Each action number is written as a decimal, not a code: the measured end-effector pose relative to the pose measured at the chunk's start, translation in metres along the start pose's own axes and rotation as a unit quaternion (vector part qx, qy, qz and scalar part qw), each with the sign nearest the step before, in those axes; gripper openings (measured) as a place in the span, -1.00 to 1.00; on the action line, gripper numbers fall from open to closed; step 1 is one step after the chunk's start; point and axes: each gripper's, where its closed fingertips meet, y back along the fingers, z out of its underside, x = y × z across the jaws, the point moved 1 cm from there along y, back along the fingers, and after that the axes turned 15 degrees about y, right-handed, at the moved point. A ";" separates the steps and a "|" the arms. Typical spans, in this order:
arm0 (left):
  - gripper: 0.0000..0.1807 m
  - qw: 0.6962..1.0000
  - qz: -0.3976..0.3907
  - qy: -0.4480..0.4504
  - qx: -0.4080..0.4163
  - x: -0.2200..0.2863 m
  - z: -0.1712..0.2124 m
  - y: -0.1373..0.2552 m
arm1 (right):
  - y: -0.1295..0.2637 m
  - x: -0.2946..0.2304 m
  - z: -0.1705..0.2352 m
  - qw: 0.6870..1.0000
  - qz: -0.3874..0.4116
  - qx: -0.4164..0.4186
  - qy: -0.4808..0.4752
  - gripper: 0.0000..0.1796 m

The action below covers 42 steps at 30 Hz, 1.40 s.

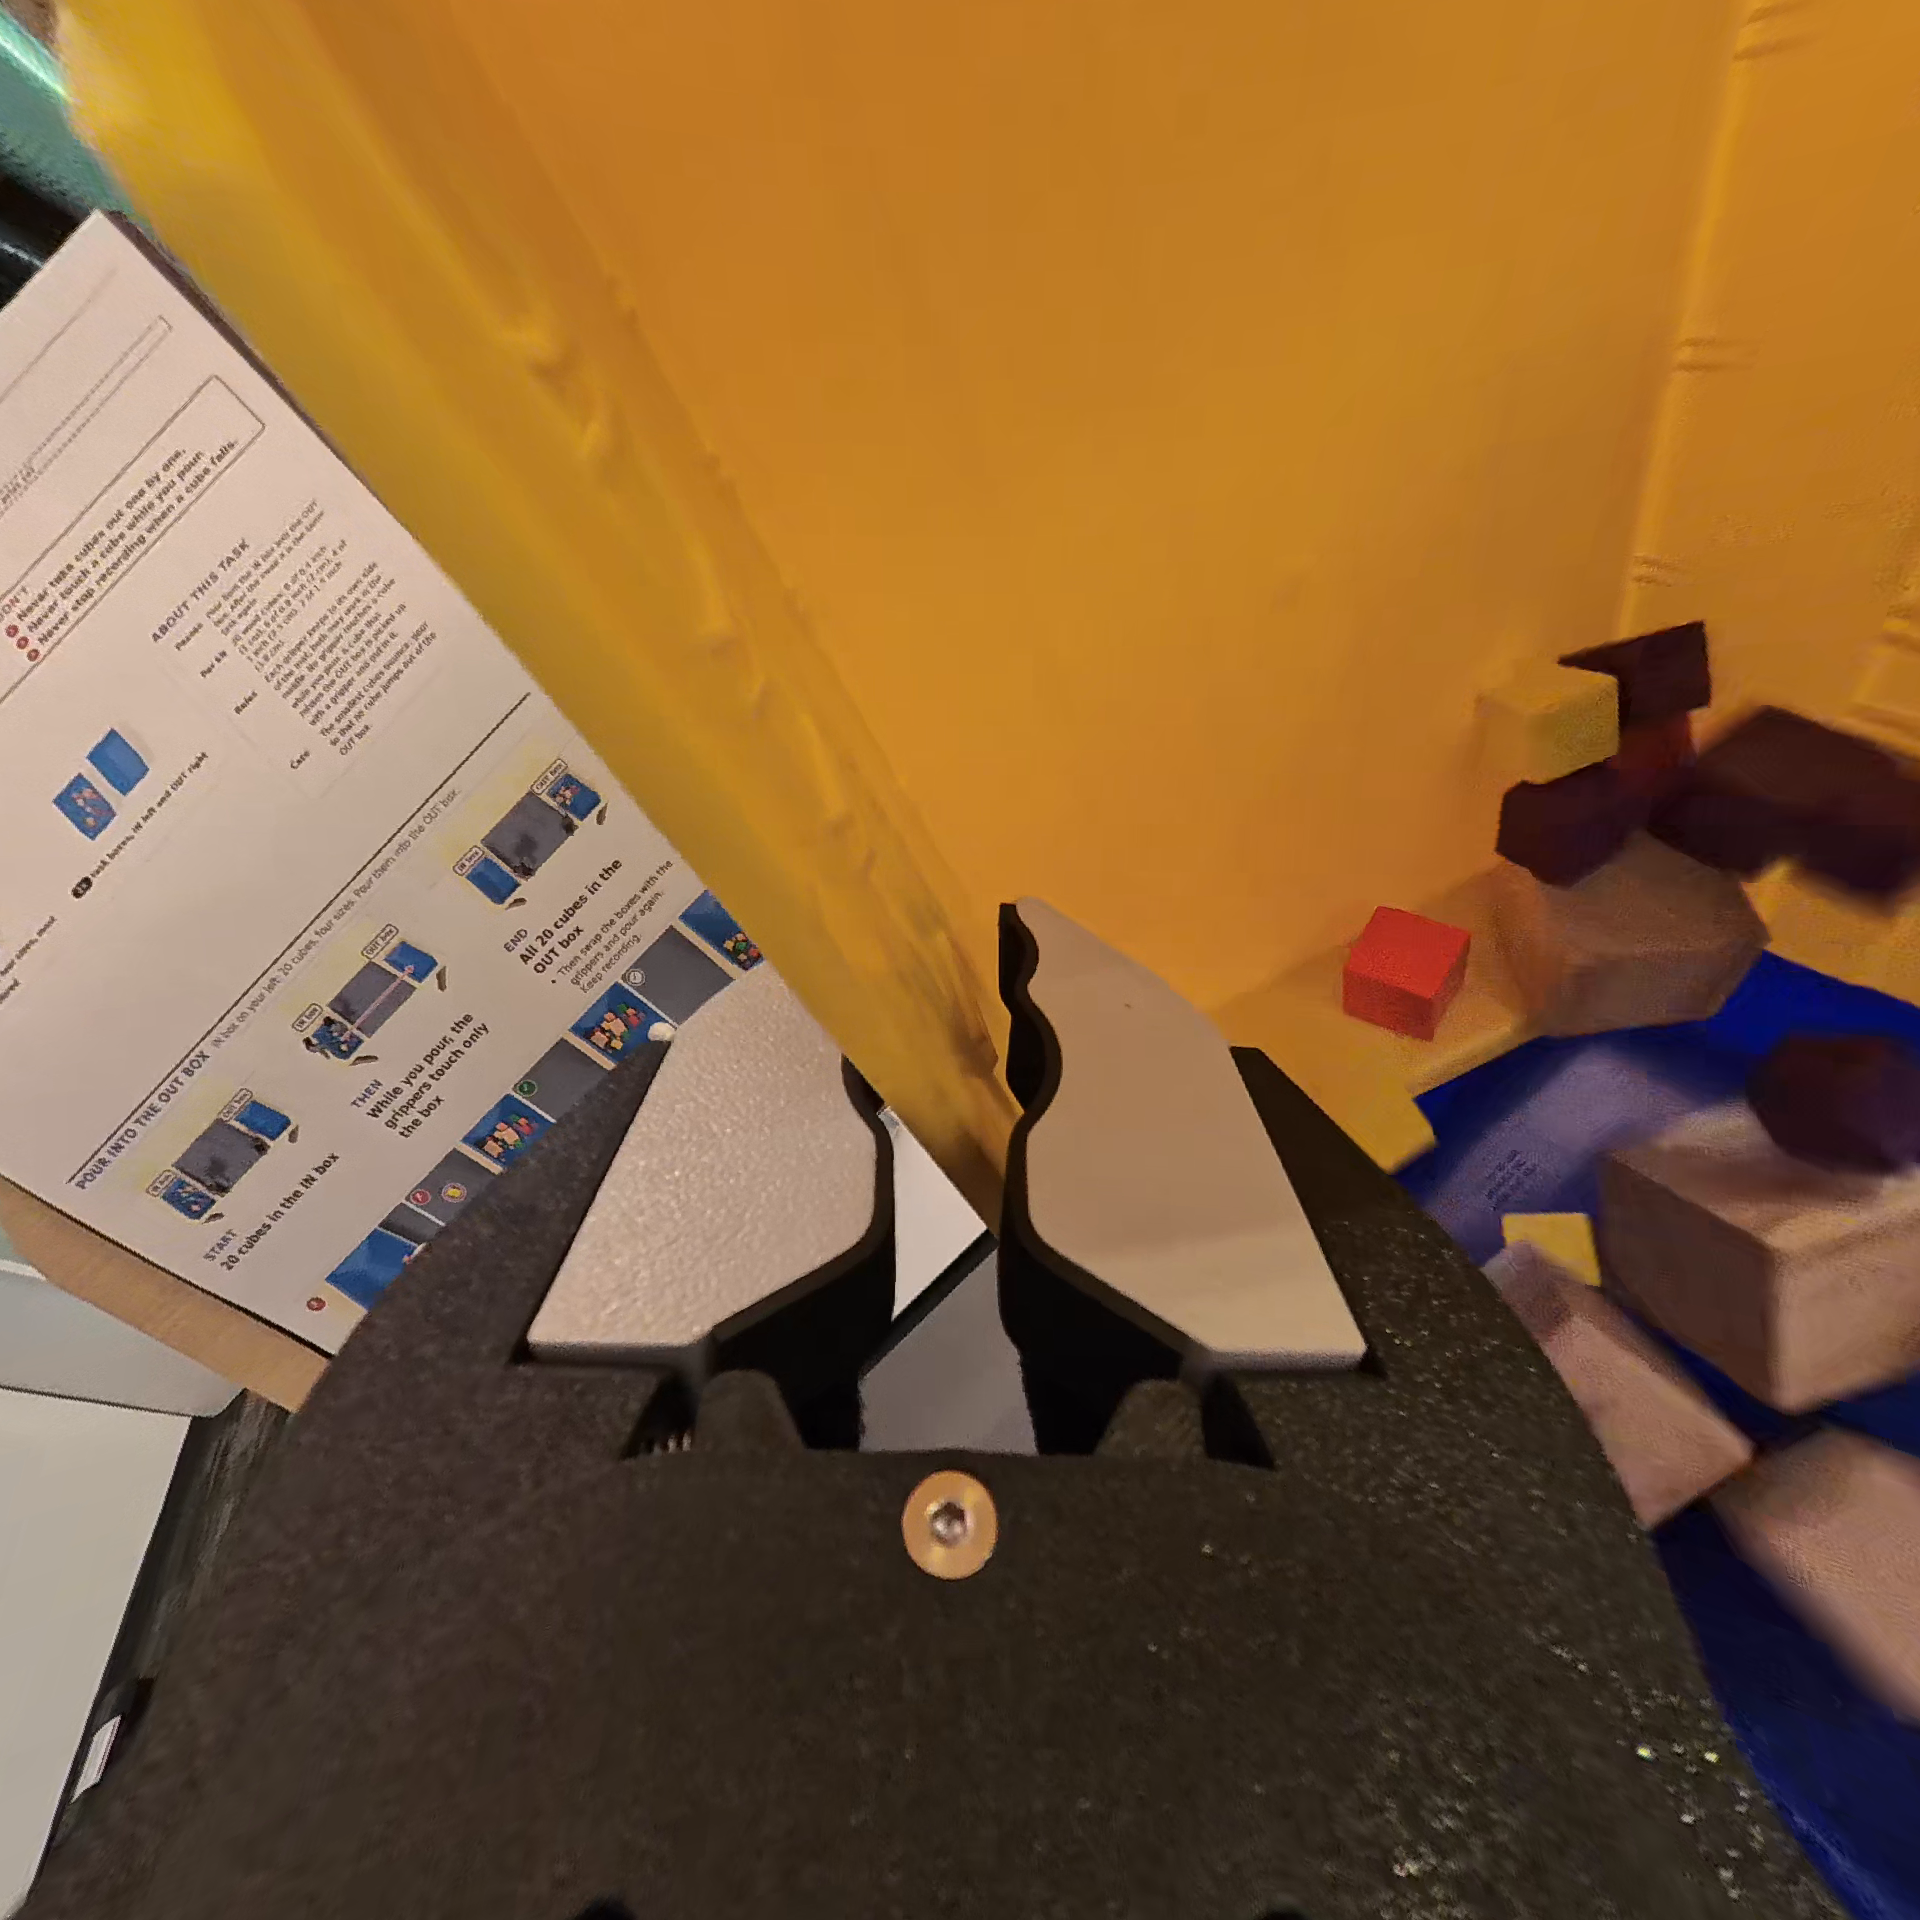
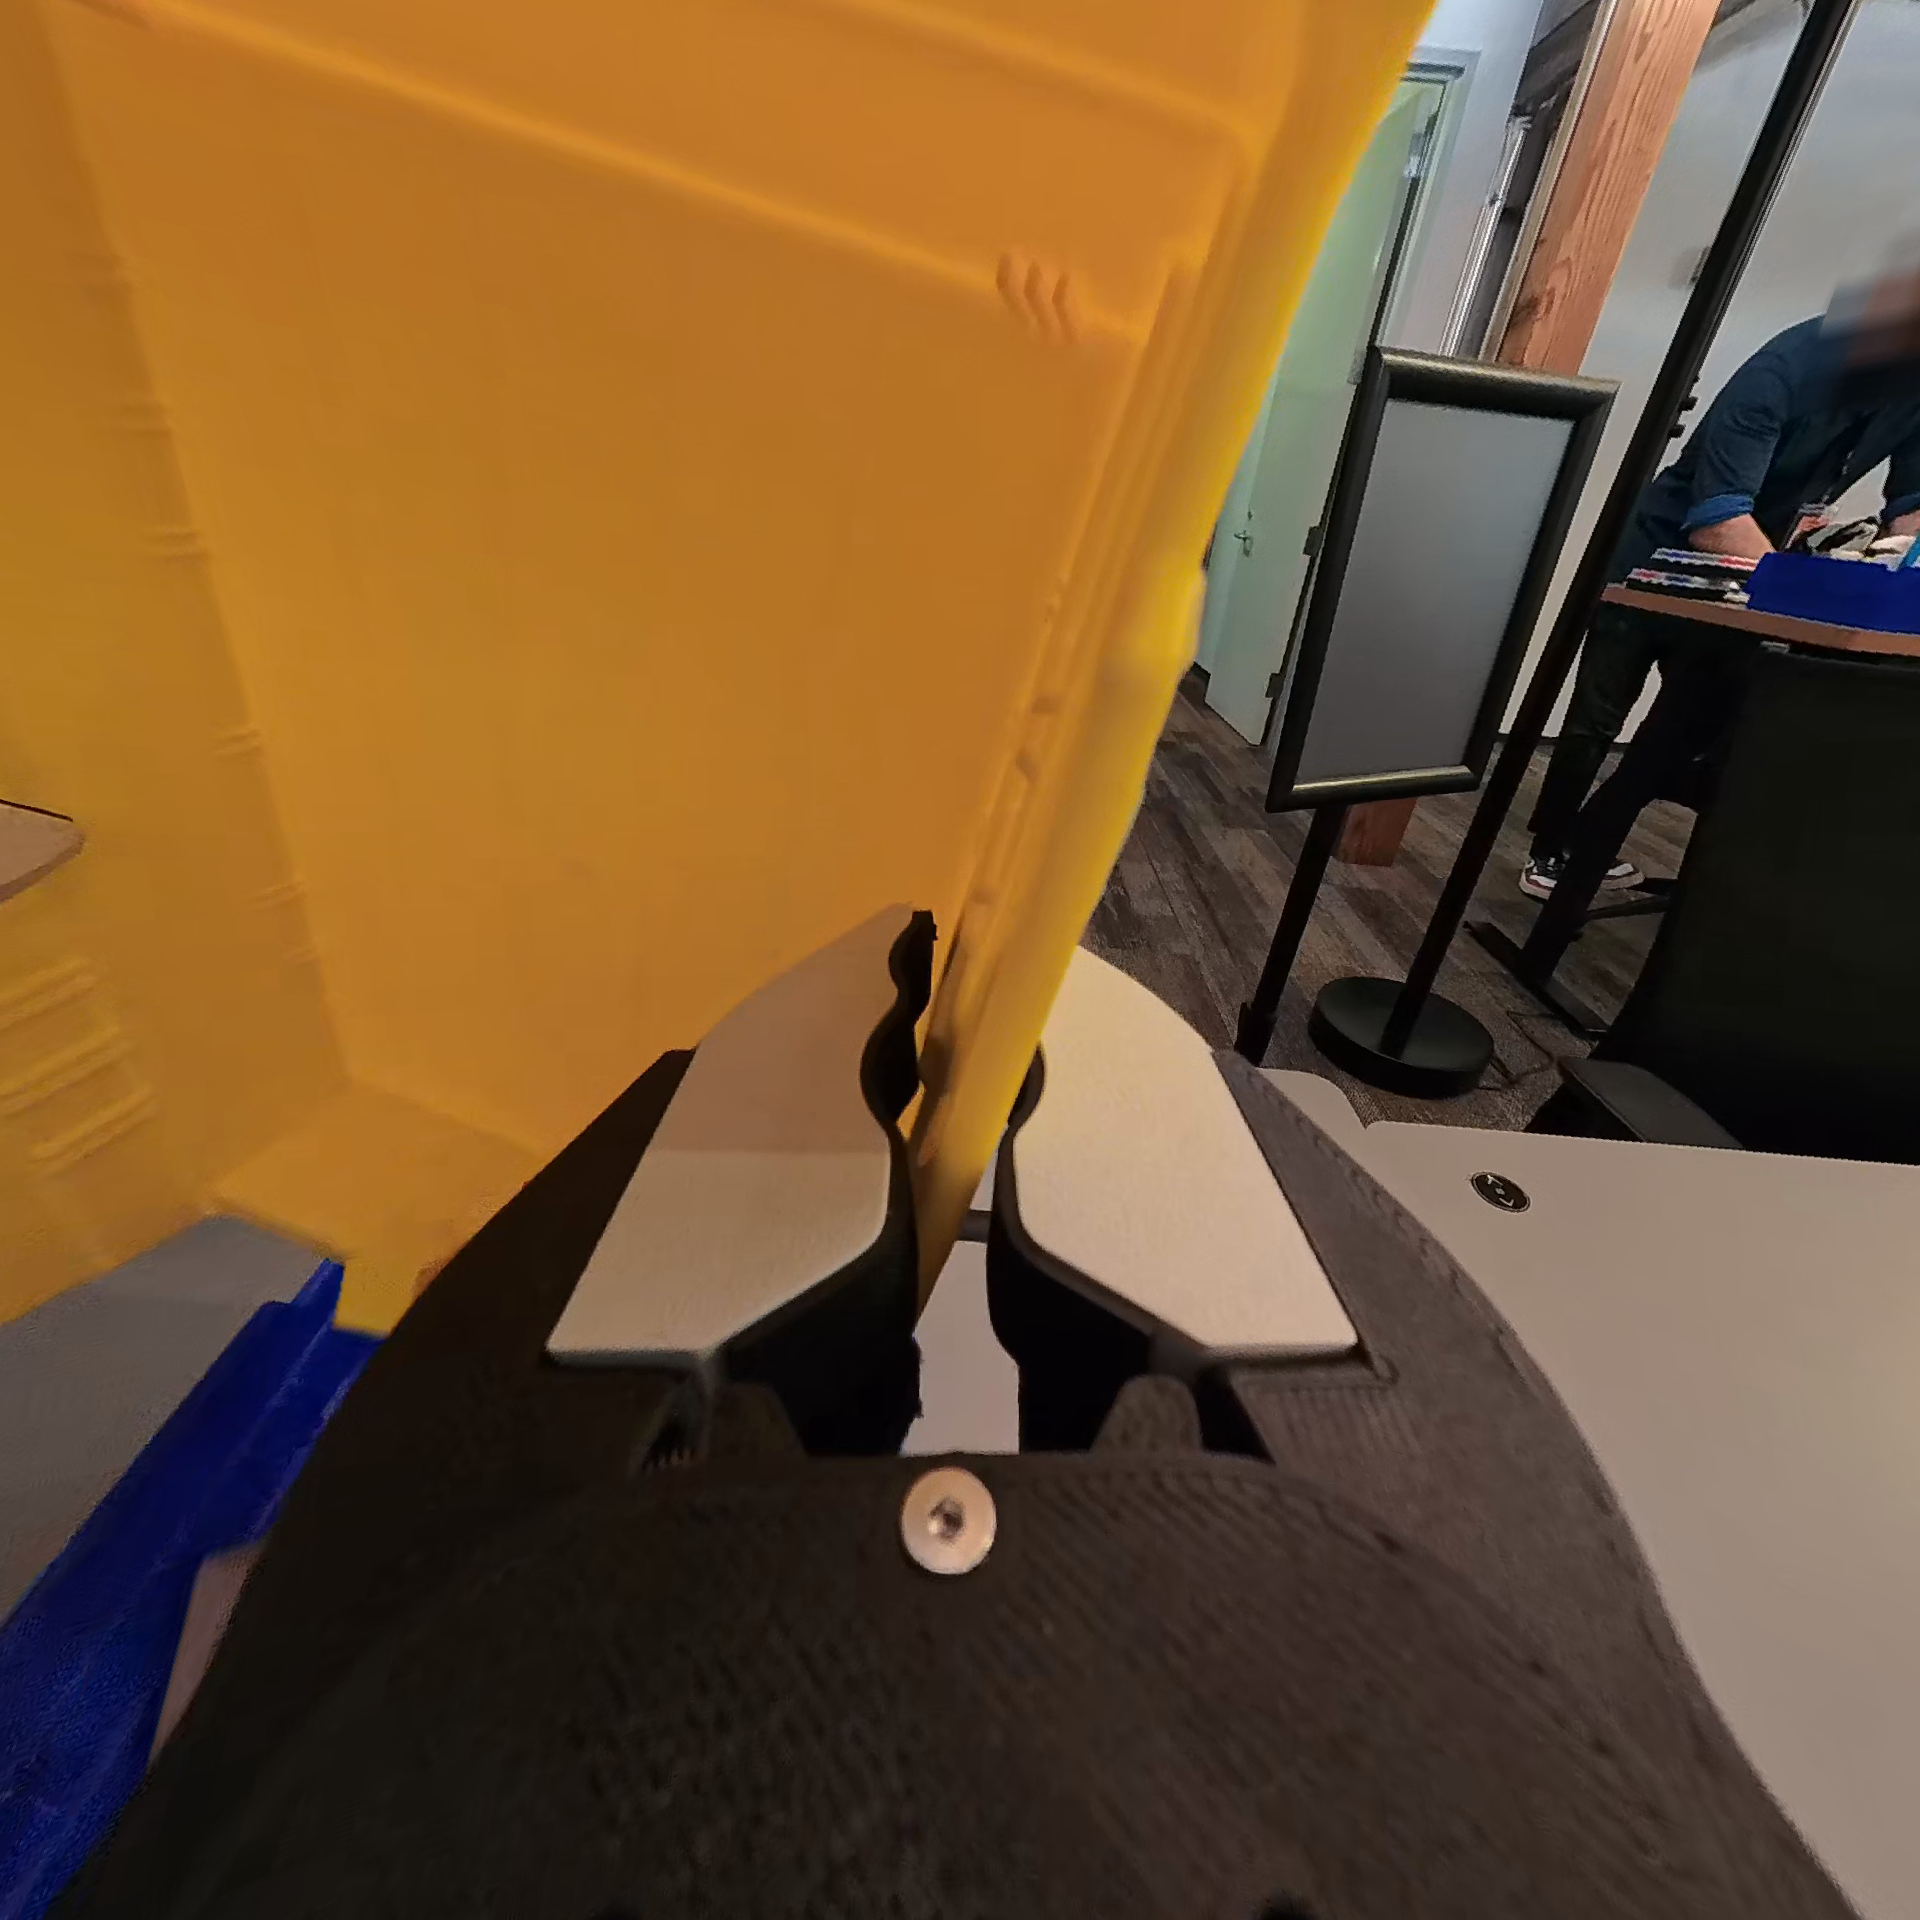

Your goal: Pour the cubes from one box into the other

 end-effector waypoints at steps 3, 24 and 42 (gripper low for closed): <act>-0.80 1.000 -0.003 -0.007 -0.004 0.002 0.003 -0.001 | -0.001 0.000 0.003 1.000 -0.003 -0.005 -0.003 -0.91; -0.80 0.994 -0.012 -0.021 0.103 0.003 -0.028 0.033 | 0.027 0.011 -0.030 0.994 0.021 0.109 -0.017 -0.89; -0.58 0.992 0.085 -0.086 -0.026 0.098 -0.057 0.015 | 0.064 0.103 -0.007 0.992 0.059 -0.041 -0.107 -0.93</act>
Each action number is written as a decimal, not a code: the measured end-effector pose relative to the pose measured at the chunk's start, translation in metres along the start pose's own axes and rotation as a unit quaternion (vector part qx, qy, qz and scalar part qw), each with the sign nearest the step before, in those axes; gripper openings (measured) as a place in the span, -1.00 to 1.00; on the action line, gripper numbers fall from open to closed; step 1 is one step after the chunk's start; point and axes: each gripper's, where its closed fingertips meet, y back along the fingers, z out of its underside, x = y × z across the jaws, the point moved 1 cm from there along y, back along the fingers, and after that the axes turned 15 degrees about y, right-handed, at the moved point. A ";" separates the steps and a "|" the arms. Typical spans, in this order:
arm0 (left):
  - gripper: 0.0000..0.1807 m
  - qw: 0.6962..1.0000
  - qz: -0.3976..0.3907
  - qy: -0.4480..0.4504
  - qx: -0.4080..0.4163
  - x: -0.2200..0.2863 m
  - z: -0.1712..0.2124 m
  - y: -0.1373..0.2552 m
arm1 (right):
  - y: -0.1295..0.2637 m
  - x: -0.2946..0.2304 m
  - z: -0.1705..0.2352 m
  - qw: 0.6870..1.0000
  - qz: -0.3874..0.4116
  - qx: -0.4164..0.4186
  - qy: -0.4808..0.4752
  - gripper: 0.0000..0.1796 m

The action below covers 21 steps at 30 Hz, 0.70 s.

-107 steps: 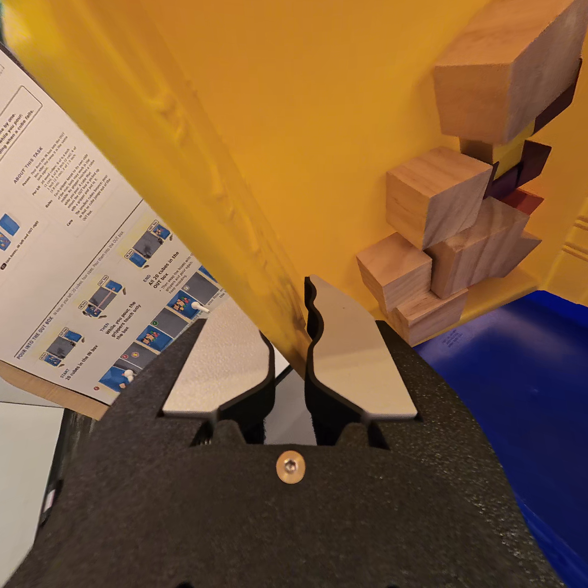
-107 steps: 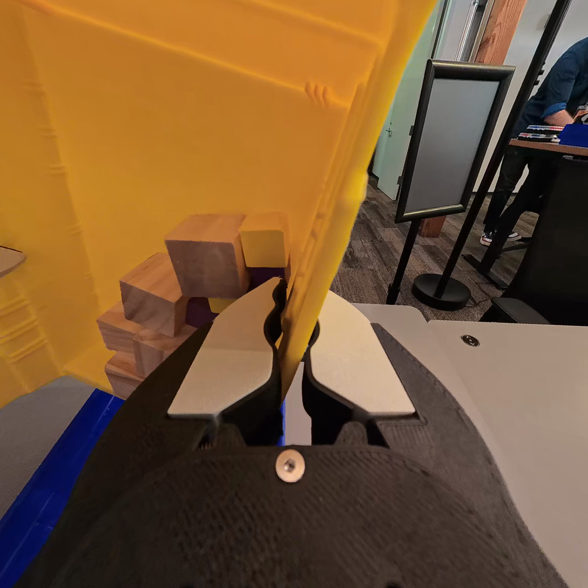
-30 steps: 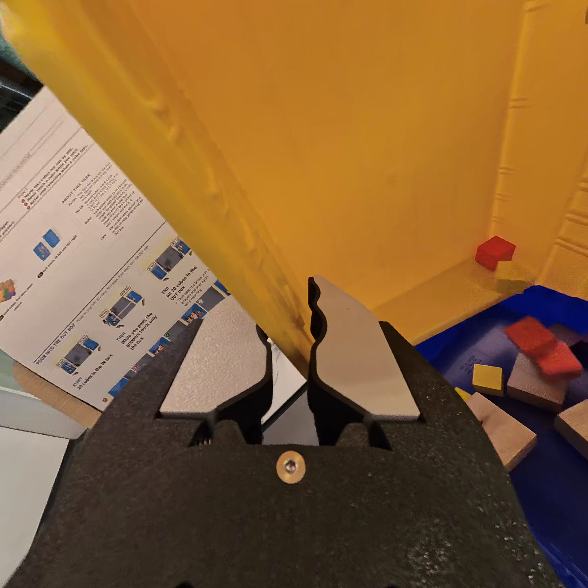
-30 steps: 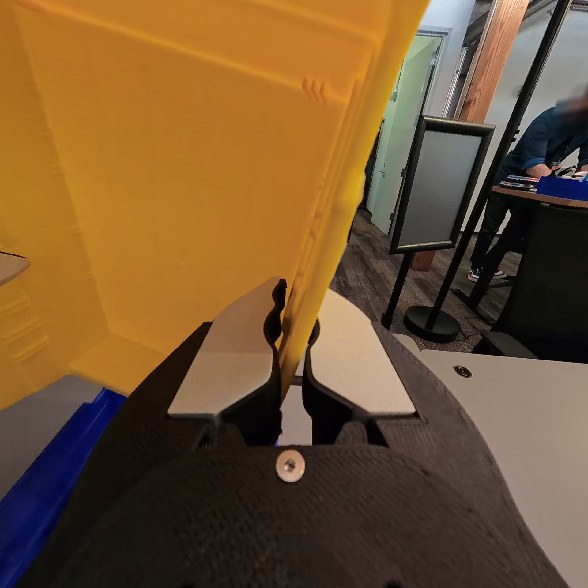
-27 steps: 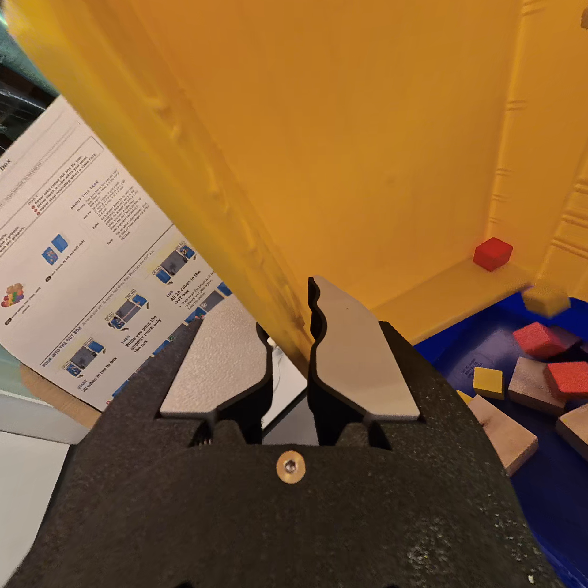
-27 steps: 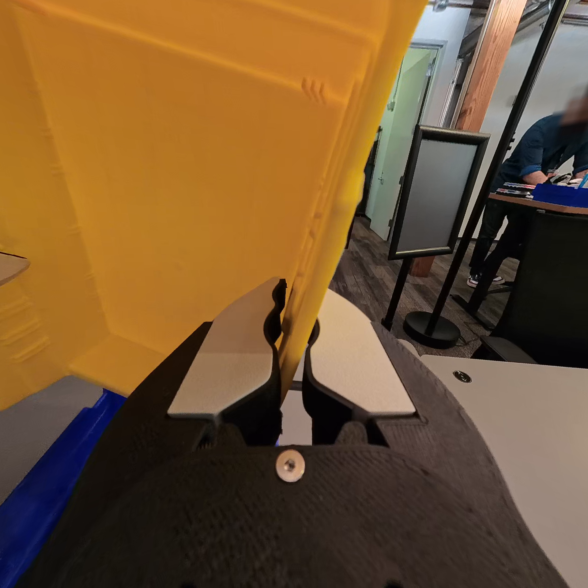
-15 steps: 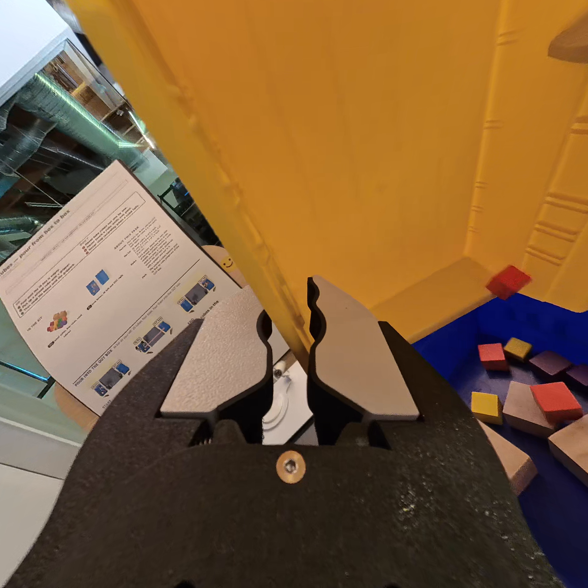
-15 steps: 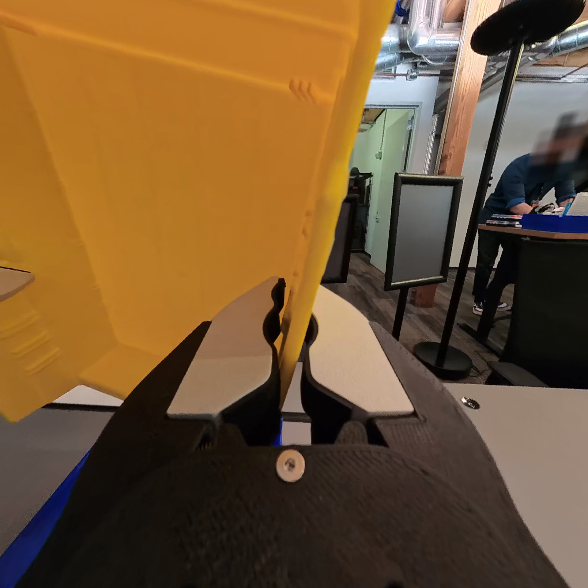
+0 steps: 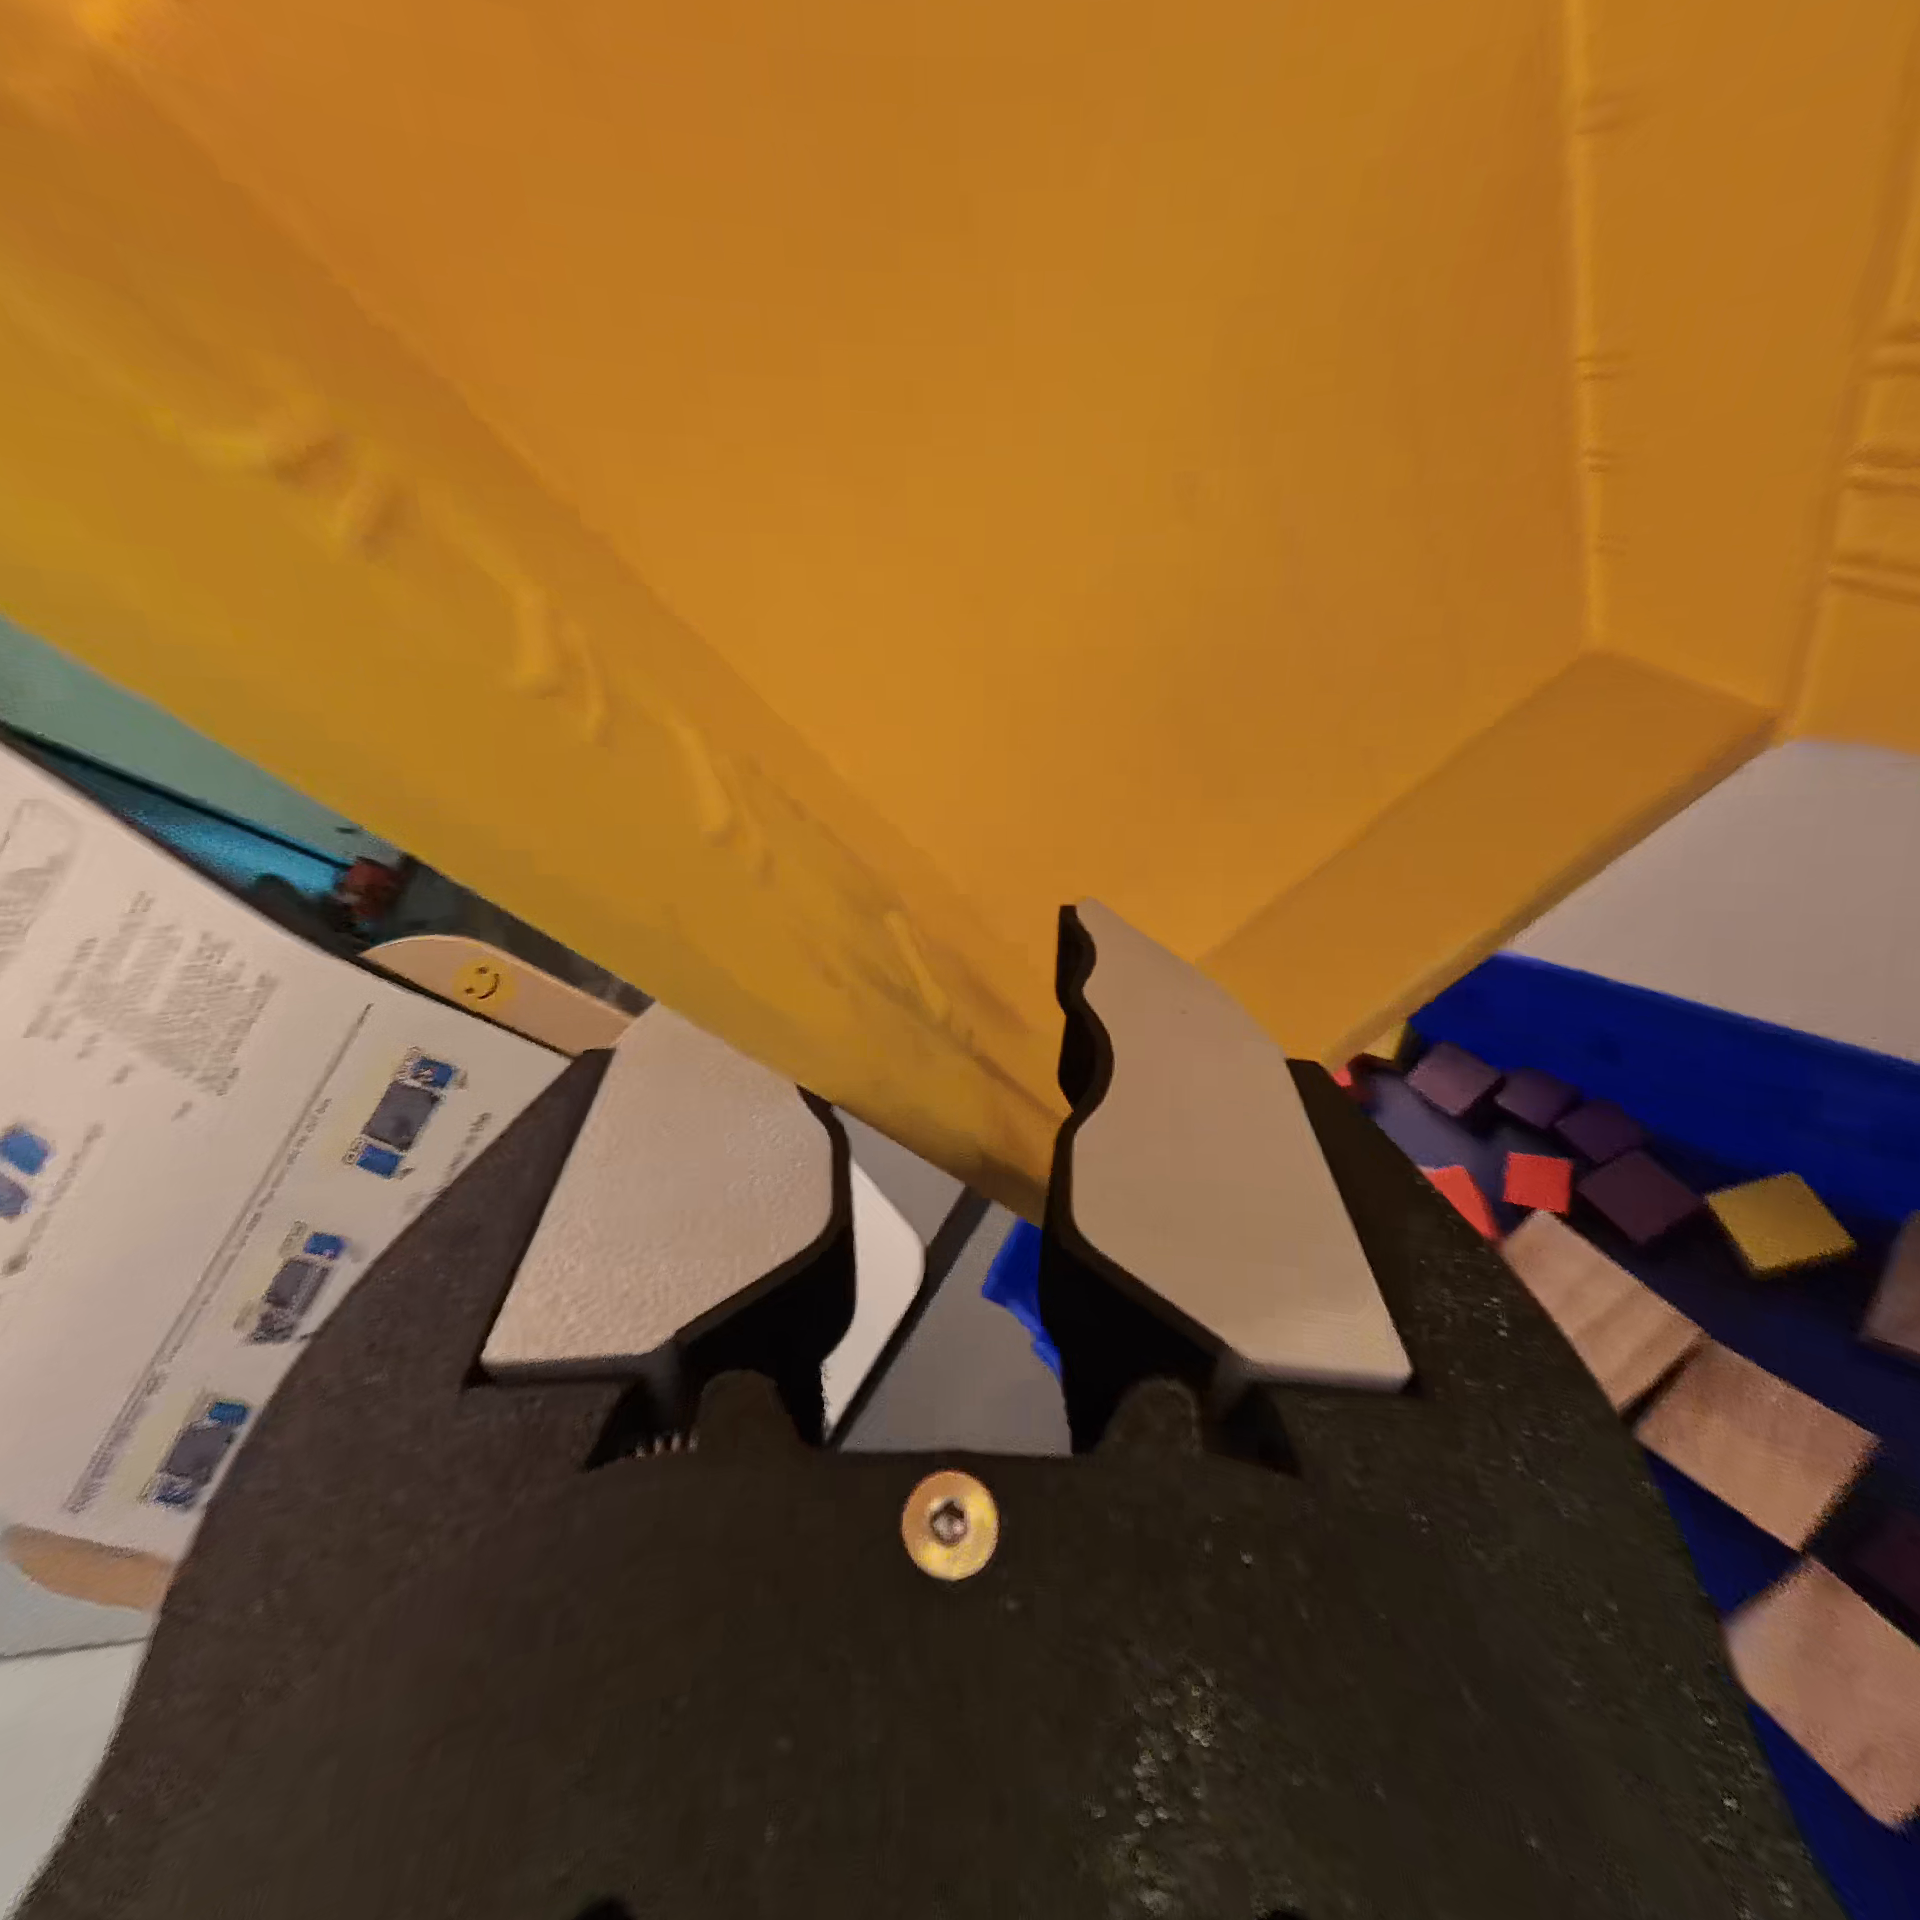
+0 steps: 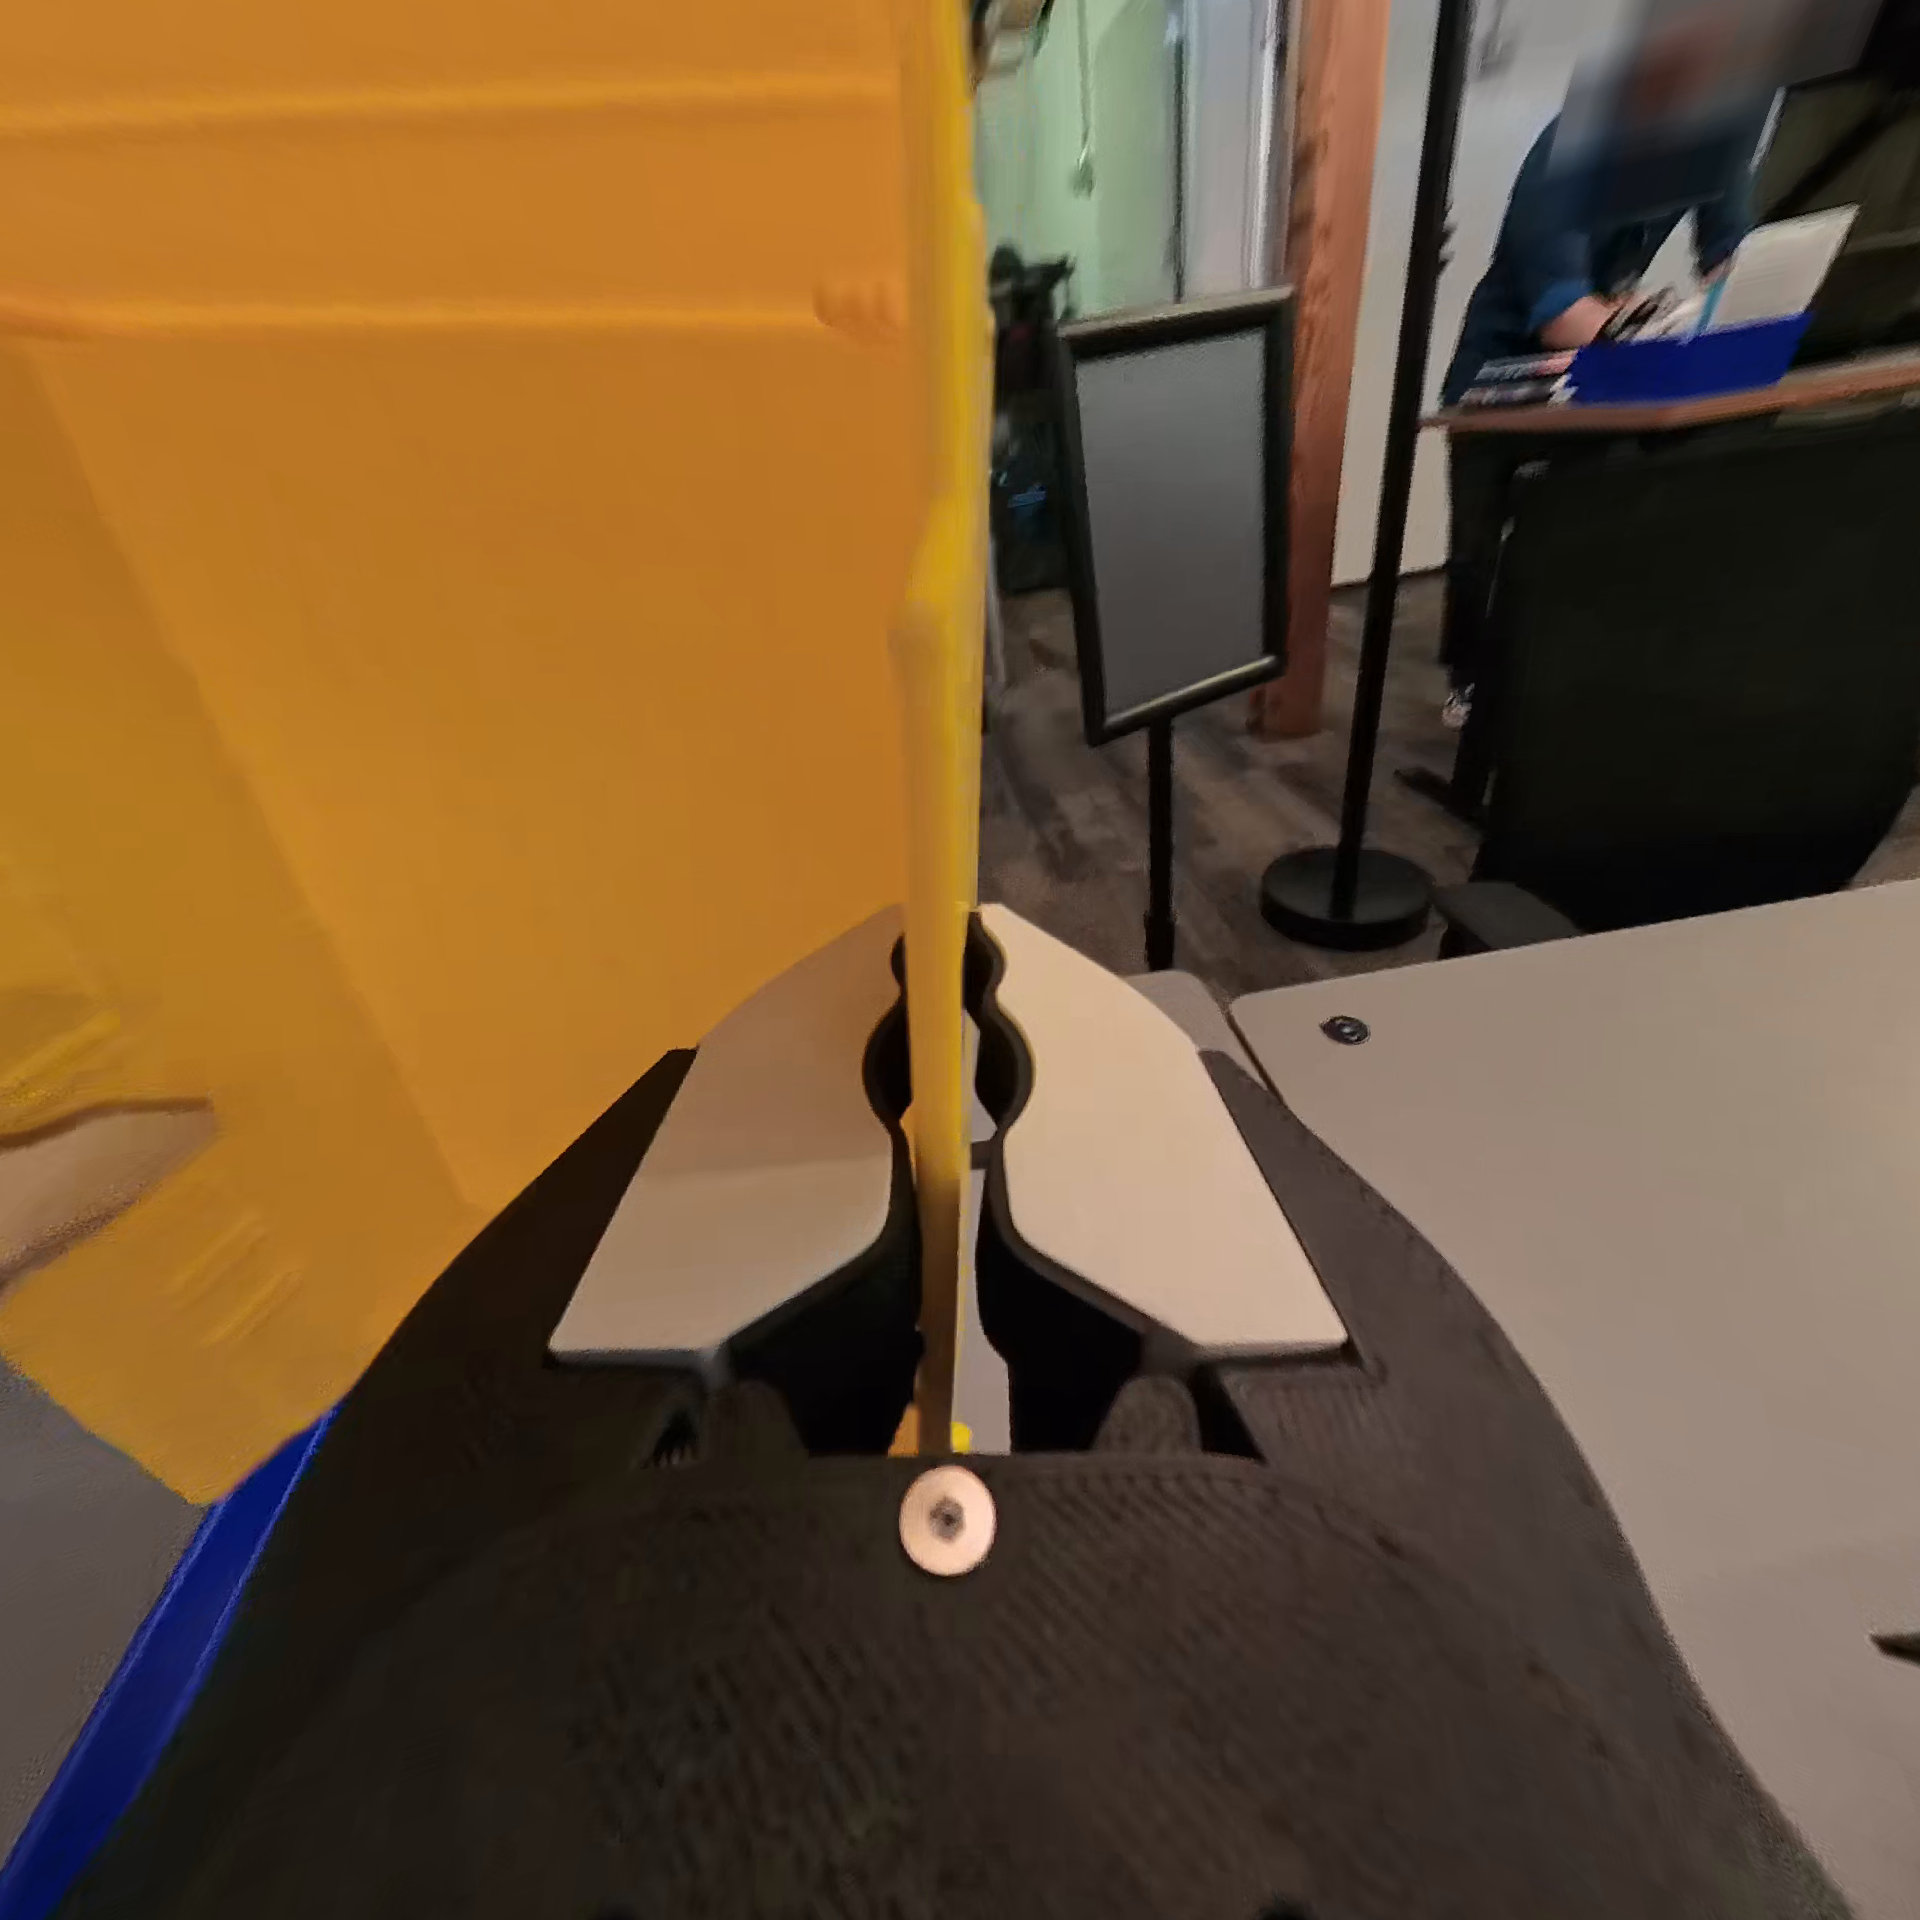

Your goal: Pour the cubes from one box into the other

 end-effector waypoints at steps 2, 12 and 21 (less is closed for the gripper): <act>-0.49 0.998 0.049 0.032 -0.016 0.012 -0.006 -0.004 | -0.021 0.013 -0.016 0.998 -0.035 -0.050 -0.002 -0.94; -0.31 0.945 0.217 0.244 -0.016 0.024 0.009 0.011 | -0.067 0.012 0.046 0.836 -0.194 -0.500 0.115 -0.93; -0.43 0.846 0.282 0.449 -0.051 -0.031 0.082 0.002 | -0.055 0.060 0.094 0.802 -0.167 -0.568 0.084 -0.93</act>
